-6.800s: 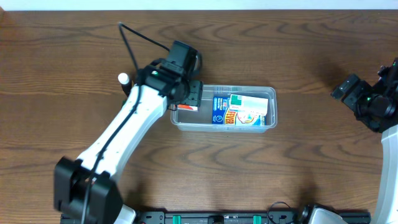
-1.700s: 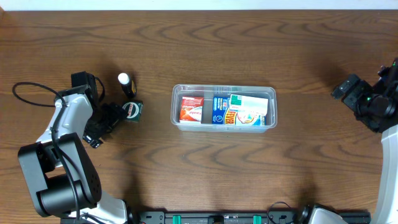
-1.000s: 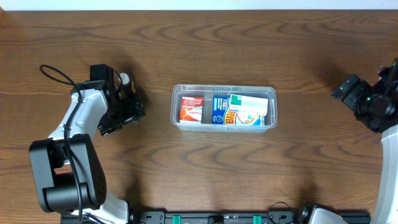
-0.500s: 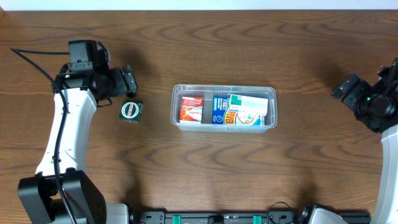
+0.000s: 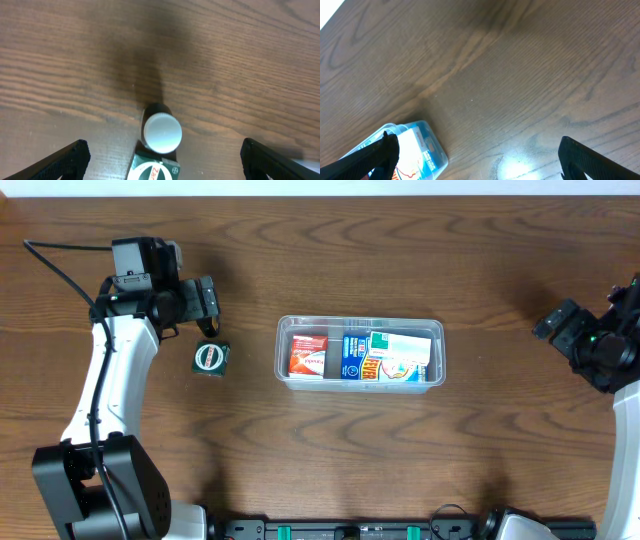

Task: Pack container
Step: 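Raise the left gripper toward the small white-capped bottle and grasp it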

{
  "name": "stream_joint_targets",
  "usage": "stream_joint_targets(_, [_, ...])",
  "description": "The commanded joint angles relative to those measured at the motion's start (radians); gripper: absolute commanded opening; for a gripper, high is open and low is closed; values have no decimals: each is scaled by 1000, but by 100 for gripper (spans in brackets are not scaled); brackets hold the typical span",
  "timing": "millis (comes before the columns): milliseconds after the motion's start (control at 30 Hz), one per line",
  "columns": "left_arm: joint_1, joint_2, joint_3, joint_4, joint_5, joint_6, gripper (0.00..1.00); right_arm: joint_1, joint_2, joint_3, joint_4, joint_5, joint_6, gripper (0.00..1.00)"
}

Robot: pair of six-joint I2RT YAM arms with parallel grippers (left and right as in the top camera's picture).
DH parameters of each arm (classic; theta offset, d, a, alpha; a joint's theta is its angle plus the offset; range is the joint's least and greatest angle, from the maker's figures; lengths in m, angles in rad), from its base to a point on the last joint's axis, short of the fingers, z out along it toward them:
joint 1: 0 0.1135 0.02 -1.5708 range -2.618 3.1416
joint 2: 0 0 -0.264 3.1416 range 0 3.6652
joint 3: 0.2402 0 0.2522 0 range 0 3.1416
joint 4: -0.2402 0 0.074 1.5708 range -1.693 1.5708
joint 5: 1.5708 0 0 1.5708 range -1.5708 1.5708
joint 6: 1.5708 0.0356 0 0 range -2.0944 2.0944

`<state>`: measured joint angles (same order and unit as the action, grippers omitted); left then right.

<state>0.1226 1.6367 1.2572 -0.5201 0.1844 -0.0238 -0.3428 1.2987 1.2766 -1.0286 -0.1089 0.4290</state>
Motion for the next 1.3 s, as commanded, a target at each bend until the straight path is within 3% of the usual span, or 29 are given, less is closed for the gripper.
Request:
stream_joint_targets(0, [4,51,3,24,3,43,96,-3,0,4,-1,-4,8,99])
stream_joint_targets(233, [4,110,3,69,2,76,91,-3,0,4,-1,-4,8,99])
stream_joint_targets(767, [-1,148,3,85,-12,80,61,-3,0,4,-1,-4,8,99])
stream_joint_targets(967, [-11,148,3,85,-12,80,55,-3,0,4,-1,-4,8,99])
stream_joint_targets(1167, [-11,148,3,70,-12,80,34,-3,0,4,-1,-4,8,99])
stream_joint_targets(1267, [-11,148,3,62,-12,80,31,-3,1,4,-1,-4,8,99])
